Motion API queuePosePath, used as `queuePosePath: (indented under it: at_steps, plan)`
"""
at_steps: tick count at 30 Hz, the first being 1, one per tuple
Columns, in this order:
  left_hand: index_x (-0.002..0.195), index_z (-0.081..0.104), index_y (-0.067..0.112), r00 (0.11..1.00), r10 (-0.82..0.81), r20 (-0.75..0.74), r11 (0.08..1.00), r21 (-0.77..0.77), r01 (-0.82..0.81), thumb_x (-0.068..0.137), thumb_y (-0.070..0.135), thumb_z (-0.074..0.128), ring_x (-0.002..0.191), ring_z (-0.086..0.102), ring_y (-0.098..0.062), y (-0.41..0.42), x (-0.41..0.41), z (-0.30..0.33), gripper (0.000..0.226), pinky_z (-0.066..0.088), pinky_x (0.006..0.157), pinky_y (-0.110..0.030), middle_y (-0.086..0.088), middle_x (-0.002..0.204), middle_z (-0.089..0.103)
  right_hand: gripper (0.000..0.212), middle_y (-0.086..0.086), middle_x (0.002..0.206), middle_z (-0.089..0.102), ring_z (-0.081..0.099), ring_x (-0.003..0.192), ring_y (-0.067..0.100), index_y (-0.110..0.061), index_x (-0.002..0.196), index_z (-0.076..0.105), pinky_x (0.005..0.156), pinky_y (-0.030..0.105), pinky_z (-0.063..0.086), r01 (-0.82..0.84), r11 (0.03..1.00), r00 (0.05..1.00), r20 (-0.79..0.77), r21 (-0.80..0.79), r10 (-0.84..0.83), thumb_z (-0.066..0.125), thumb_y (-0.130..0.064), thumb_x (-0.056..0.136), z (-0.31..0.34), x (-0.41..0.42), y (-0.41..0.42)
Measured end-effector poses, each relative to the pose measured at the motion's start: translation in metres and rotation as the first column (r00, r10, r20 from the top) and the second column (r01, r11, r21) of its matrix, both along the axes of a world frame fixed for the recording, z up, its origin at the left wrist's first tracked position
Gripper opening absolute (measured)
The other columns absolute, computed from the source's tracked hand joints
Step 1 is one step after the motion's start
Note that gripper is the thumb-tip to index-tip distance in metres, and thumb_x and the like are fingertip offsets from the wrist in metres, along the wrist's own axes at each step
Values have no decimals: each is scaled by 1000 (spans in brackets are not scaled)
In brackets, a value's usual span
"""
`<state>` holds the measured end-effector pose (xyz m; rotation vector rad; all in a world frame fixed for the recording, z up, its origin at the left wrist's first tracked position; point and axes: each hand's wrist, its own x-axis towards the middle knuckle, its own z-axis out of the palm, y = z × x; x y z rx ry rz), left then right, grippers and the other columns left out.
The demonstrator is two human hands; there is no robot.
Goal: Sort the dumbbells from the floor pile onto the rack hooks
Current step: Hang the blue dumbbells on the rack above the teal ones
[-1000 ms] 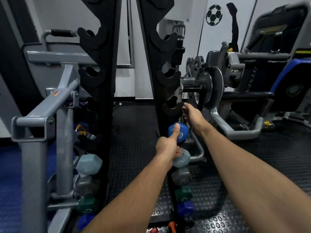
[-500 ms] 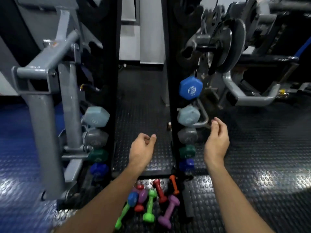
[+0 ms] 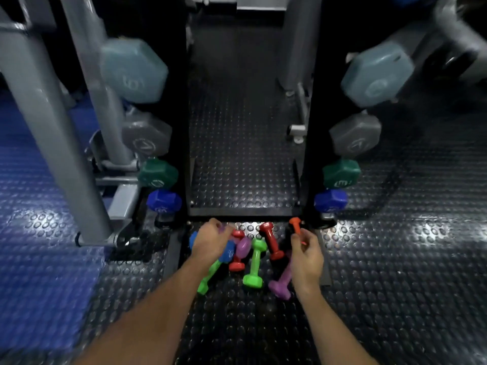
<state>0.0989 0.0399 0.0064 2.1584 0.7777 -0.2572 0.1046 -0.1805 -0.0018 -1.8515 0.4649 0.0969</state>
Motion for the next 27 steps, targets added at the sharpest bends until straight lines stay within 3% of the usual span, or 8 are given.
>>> queuePosePath:
  at_steps: [2,4,8,15,18,22,27]
  plan:
    - [109,63,8,1000,-3,-21,1000,27,3,100,44,57,91,63,-23,13,-1,-29,38,41,72,-30,-7,100,68,27,-8,103,67,62,91,2,-22,128,61,74,18,46,-32,999,998,-45,6,32,61,-30,102,-21,-2,13]
    - [109,66,6,998,0,-55,999,47,2,100,42,56,99,66,-32,27,1,-57,38,46,75,-33,-13,104,71,25,-8,101,67,61,89,4,-18,126,62,71,11,42,-78,997,992,-103,11,79,62,-26,102,-42,-1,29]
    - [109,67,7,991,23,-130,998,63,-15,95,39,55,105,65,-42,55,7,-112,37,54,89,-44,-22,110,69,34,-1,111,71,67,100,21,-20,131,64,86,32,53,-244,969,937,-248,31,244,64,-34,99,-84,5,64]
    - [131,52,2,964,119,-238,990,97,-99,98,29,53,125,53,-47,87,20,-156,43,45,105,-44,-28,135,55,42,-5,114,69,65,103,15,-31,135,63,80,21,48,-457,886,822,-346,75,453,69,-39,94,-125,7,109]
    - [133,51,3,957,109,-268,992,95,-86,97,29,52,125,54,-46,95,24,-168,44,45,105,-44,-27,135,57,51,-4,123,71,67,107,16,-37,139,59,93,28,53,-461,883,822,-336,82,460,73,-41,89,-139,5,121]
    - [135,50,3,949,136,-286,991,53,-126,100,30,52,123,57,-42,98,27,-184,44,47,100,-39,-25,135,58,54,-9,119,69,66,107,14,-50,136,54,88,25,50,-476,873,814,-321,109,484,74,-45,87,-147,7,128]
    - [137,48,-4,946,194,-259,981,28,-194,102,31,53,124,57,-40,95,30,-198,49,45,96,-36,-25,135,58,64,-1,119,69,66,108,20,-37,144,53,90,28,50,-466,881,818,-340,83,464,79,-45,85,-150,10,136]
